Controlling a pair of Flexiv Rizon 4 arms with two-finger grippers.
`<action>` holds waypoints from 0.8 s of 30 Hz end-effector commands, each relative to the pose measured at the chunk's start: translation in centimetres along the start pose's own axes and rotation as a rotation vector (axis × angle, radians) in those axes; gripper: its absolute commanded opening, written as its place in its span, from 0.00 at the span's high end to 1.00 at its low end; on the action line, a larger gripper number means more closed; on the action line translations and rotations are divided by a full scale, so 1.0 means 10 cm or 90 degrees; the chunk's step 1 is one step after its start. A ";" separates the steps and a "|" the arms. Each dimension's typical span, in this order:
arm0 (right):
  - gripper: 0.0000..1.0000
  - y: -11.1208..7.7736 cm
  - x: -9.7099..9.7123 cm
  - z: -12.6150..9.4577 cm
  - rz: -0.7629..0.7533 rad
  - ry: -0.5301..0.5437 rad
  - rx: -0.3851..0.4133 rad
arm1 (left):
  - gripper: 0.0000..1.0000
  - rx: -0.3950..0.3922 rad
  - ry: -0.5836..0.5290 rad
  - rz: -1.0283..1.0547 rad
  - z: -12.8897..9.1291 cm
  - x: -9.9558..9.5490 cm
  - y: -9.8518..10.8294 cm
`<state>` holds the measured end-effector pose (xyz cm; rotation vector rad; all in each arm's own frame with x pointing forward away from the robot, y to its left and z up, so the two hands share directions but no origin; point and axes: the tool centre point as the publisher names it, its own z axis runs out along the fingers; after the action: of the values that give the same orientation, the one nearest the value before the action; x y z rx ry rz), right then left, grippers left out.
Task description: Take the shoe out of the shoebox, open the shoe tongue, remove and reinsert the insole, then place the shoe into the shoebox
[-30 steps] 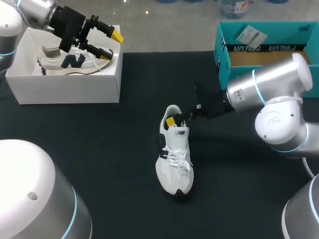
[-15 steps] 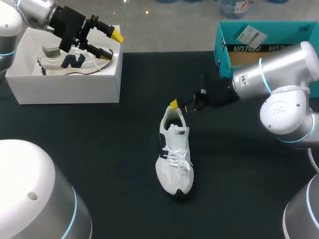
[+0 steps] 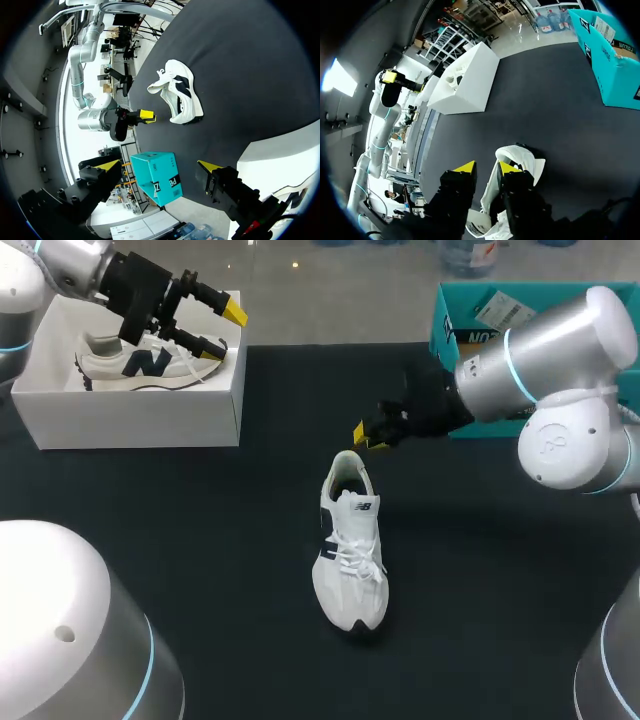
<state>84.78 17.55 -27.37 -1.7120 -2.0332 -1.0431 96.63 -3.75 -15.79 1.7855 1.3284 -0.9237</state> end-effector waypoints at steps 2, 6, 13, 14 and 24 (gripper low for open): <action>1.00 0.01 0.05 0.01 0.002 -0.061 0.000 | 0.00 0.002 0.002 0.001 0.00 0.00 0.01; 1.00 0.01 0.05 0.01 0.002 -0.061 0.000 | 0.00 0.002 0.002 0.001 0.00 0.00 0.01; 1.00 0.04 0.09 0.12 0.042 -0.151 0.022 | 0.00 0.002 0.002 0.001 0.00 0.00 0.01; 1.00 0.04 0.07 0.15 0.047 -0.169 0.022 | 0.00 0.002 0.002 0.001 0.00 0.00 0.01; 1.00 -0.07 -0.05 0.33 0.108 -0.302 0.068 | 0.00 0.002 0.002 0.001 0.00 0.00 0.01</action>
<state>84.64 18.24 -30.22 -2.0387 -2.0089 -0.6892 96.62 -3.75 -15.79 1.7855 1.3283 -0.9237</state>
